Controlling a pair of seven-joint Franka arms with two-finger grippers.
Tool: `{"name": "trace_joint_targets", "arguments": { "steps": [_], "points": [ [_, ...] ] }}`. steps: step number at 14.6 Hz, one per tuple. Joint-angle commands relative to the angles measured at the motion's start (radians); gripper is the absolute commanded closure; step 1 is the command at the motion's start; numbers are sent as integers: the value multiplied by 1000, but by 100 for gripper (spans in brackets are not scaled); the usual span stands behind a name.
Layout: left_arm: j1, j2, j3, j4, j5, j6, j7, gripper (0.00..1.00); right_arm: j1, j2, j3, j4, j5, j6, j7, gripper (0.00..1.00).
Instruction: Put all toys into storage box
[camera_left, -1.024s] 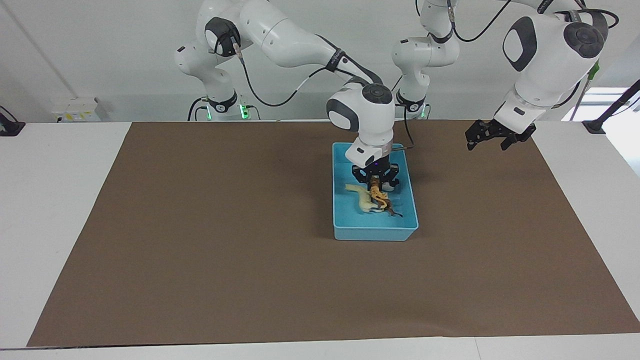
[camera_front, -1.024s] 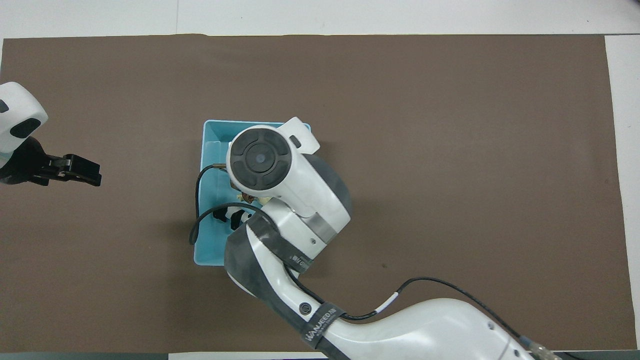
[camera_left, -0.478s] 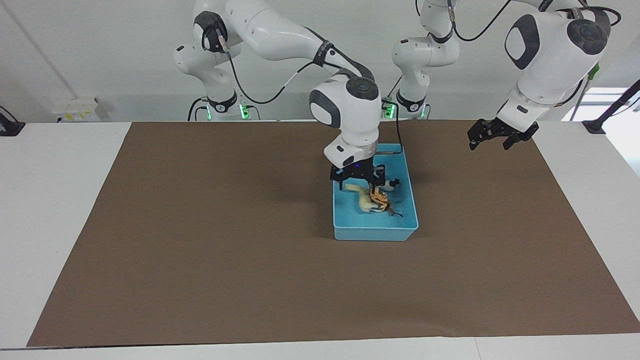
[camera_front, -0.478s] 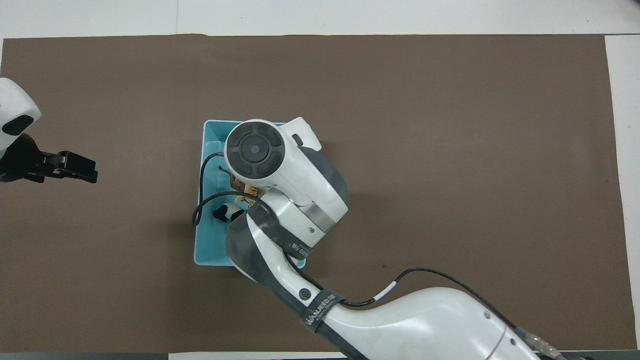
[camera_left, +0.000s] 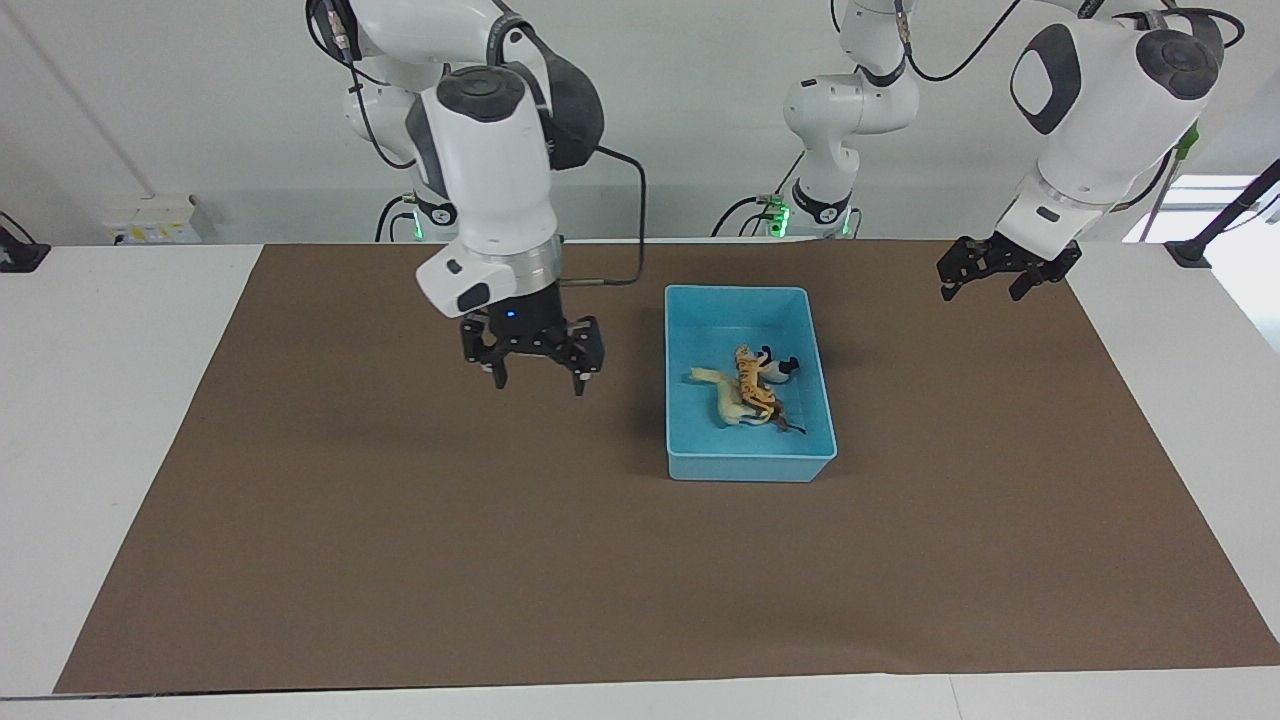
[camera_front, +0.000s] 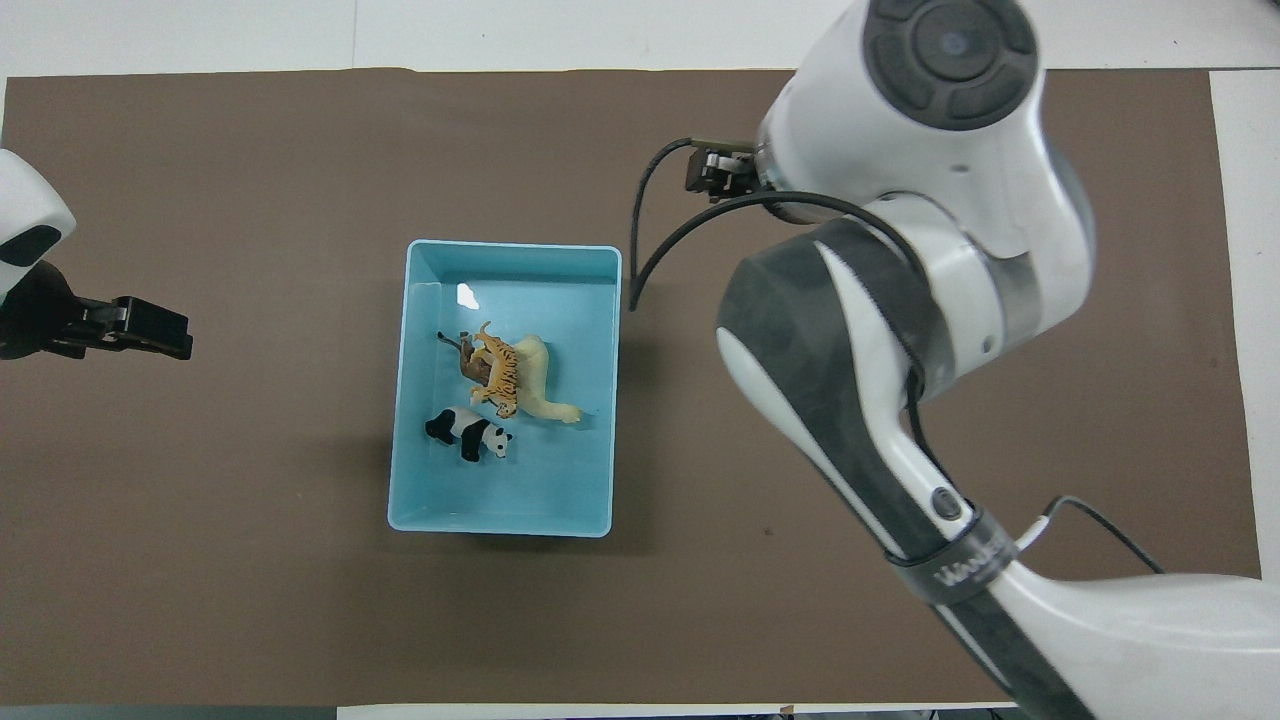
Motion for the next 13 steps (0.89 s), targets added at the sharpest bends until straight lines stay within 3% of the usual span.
{"name": "trace_joint_targets", "arguments": {
  "steps": [1,3,5,10,13],
  "points": [
    [-3,4,3,29,-7,19,5,0,-140,-54,17,-29,-6,-50,-235,0],
    [-5,-10,2,38,-9,4,4,0,-232,-95,18,-34,3,-125,-375,0],
    [-5,-25,0,36,-9,9,4,0,-289,-141,18,-34,3,-213,-403,0],
    [-5,-27,-6,24,-10,58,5,0,-340,-238,18,-37,10,-378,-401,0],
    [-5,-30,-6,18,-10,58,5,0,-366,-324,17,-115,13,-434,-395,0]
  ]
}}
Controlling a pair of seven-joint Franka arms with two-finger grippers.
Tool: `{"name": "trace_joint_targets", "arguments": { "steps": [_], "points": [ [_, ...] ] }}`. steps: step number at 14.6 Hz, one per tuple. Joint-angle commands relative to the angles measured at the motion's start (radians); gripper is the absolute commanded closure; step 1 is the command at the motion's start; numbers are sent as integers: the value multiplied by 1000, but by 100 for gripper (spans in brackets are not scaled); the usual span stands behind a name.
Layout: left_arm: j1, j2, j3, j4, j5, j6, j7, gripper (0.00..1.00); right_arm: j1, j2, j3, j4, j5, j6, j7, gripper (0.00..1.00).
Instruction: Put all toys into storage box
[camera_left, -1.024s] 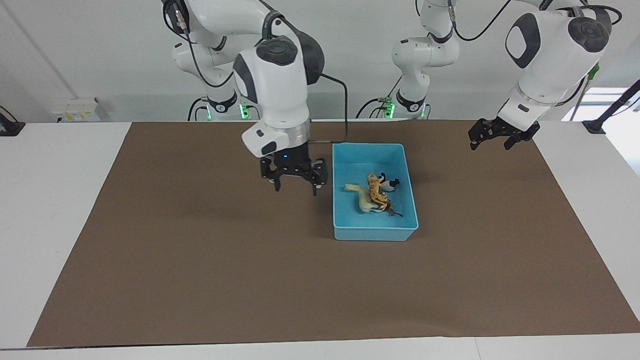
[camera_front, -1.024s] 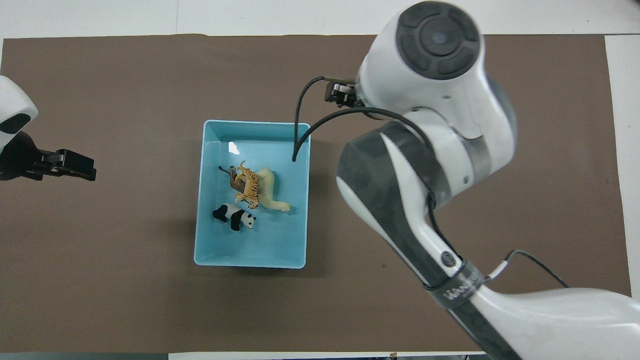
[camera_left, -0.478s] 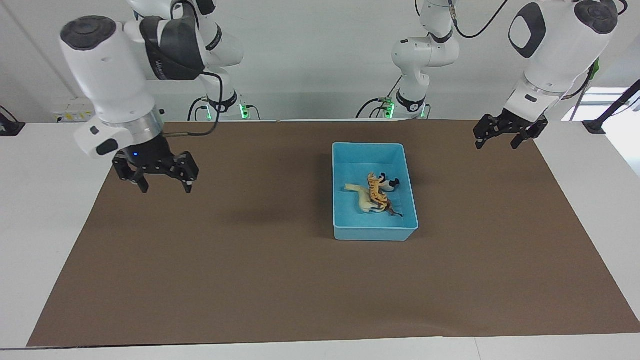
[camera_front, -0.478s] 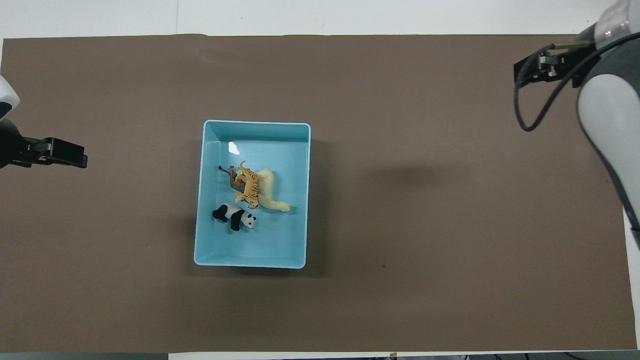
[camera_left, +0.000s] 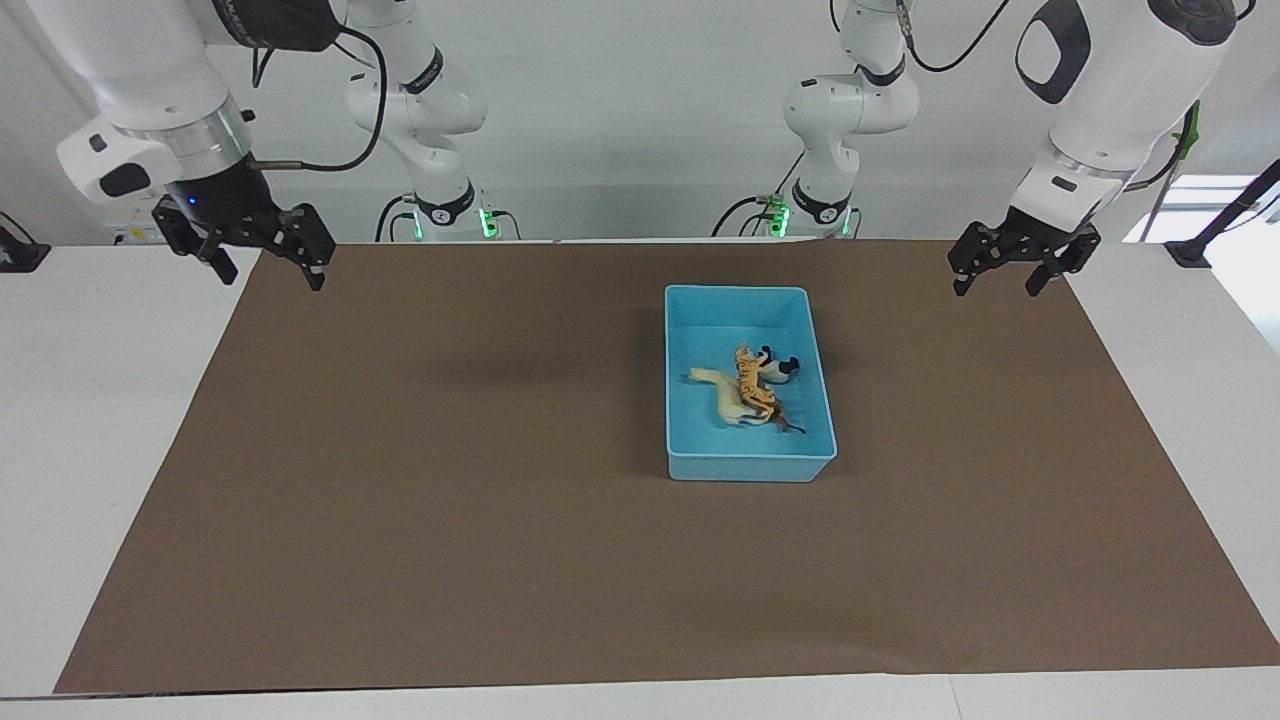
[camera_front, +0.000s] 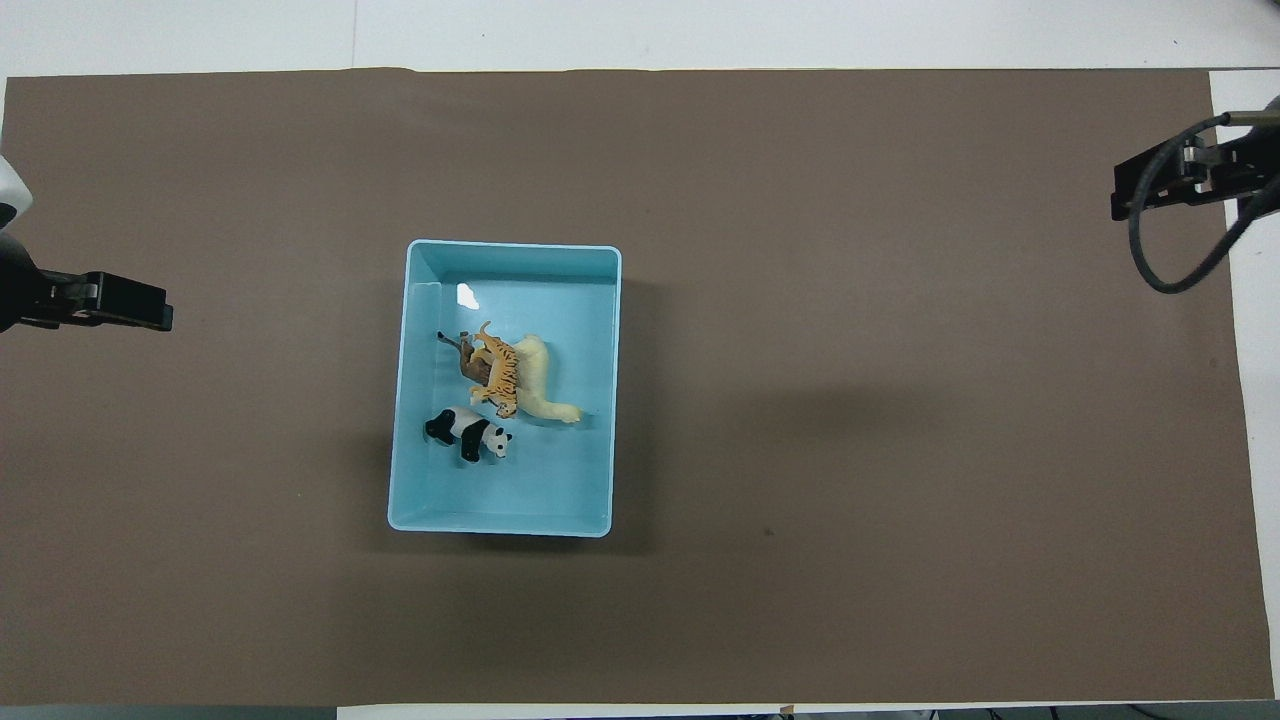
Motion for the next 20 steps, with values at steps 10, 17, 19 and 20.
{"name": "trace_joint_targets", "arguments": {
  "steps": [10,17,19,20],
  "points": [
    [-3,-17,3,-29,-12,19,5,0,4,-169,-138,-248,56,19,-94,0],
    [-3,-19,3,-32,-10,19,5,0,5,-170,-131,-246,46,36,-81,0],
    [-3,-19,3,-32,-12,19,4,0,9,-170,-131,-244,43,36,-80,0],
    [-3,-20,3,-32,-10,19,5,0,7,-172,-131,-246,46,32,-77,0]
  ]
}}
